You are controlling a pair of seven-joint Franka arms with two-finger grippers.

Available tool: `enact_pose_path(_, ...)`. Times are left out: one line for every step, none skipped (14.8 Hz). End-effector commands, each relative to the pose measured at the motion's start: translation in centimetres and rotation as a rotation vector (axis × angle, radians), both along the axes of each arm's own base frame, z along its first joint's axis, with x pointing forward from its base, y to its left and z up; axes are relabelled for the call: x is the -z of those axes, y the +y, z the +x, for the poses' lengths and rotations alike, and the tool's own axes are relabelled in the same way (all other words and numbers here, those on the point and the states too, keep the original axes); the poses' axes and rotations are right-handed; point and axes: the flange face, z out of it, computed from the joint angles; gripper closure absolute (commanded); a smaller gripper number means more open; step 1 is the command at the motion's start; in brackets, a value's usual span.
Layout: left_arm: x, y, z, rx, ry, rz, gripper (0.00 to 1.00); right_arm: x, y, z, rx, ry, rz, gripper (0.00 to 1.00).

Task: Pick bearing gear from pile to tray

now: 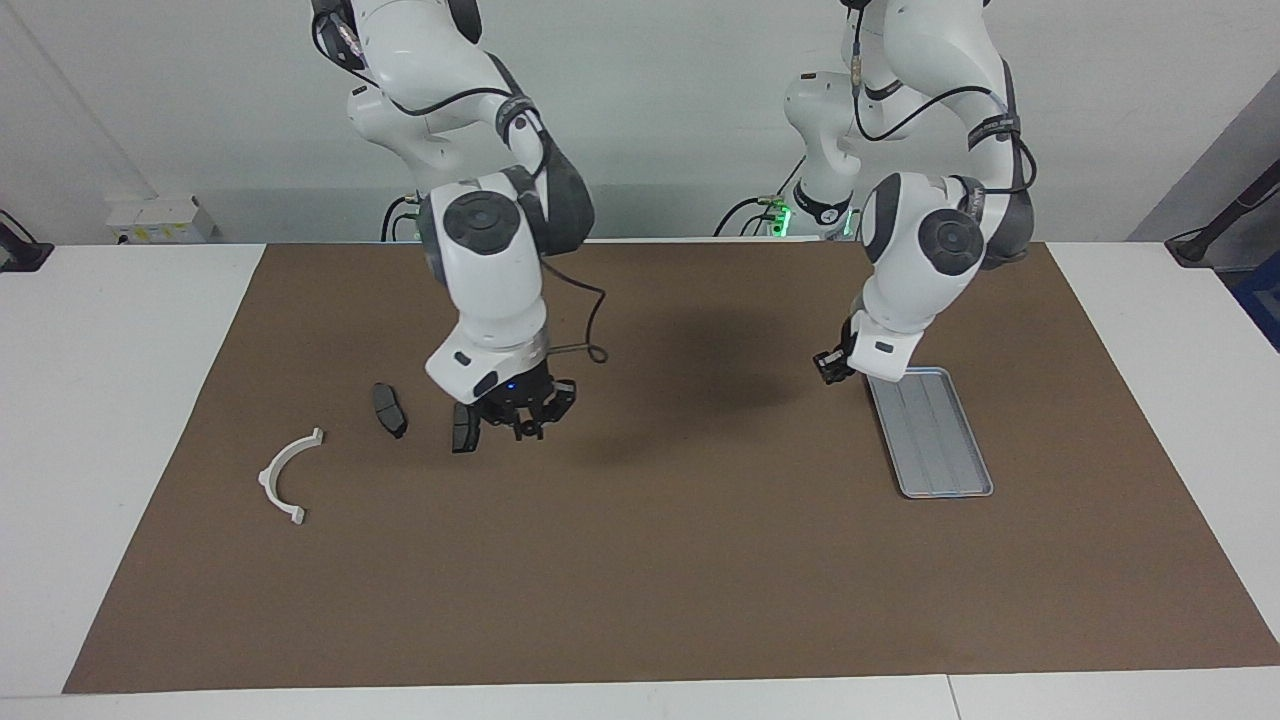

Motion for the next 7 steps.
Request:
enact_pose_path(1.1, 3.9, -1.0, 0.076, -0.022, -0.036, 0.95, 0.2, 5.6, -2.6, 0.073, -0.011, 0.002, 1.0)
enact_pose_path(2.1, 5.1, -1.2, 0.09, -0.063, -0.041, 0.95, 0.5, 7.5, -3.5, 0.098, -0.022, 0.016, 1.0)
enact_pose_path(2.9, 5.9, -1.6, 0.097, -0.094, -0.043, 0.95, 1.6, 8.8, -4.4, 0.114, -0.025, 0.023, 1.0)
enact_pose_path(3.4, 6.6, -1.9, 0.091, -0.114, -0.042, 0.95, 3.2, 10.9, -5.9, 0.102, -0.022, 0.026, 1.0)
enact_pose_path(3.9, 7.7, -2.0, 0.094, -0.125, -0.043, 0.95, 4.8, 12.3, -6.7, 0.109, -0.031, 0.035, 1.0)
enact_pose_path(4.1, 8.1, -2.0, 0.115, -0.126, -0.046, 0.95, 6.6, 12.9, -6.9, 0.117, -0.03, 0.038, 1.0)
enact_pose_path(4.2, 8.4, -2.0, 0.121, -0.127, -0.047, 0.95, 8.0, 13.3, -7.0, 0.114, -0.031, 0.041, 1.0)
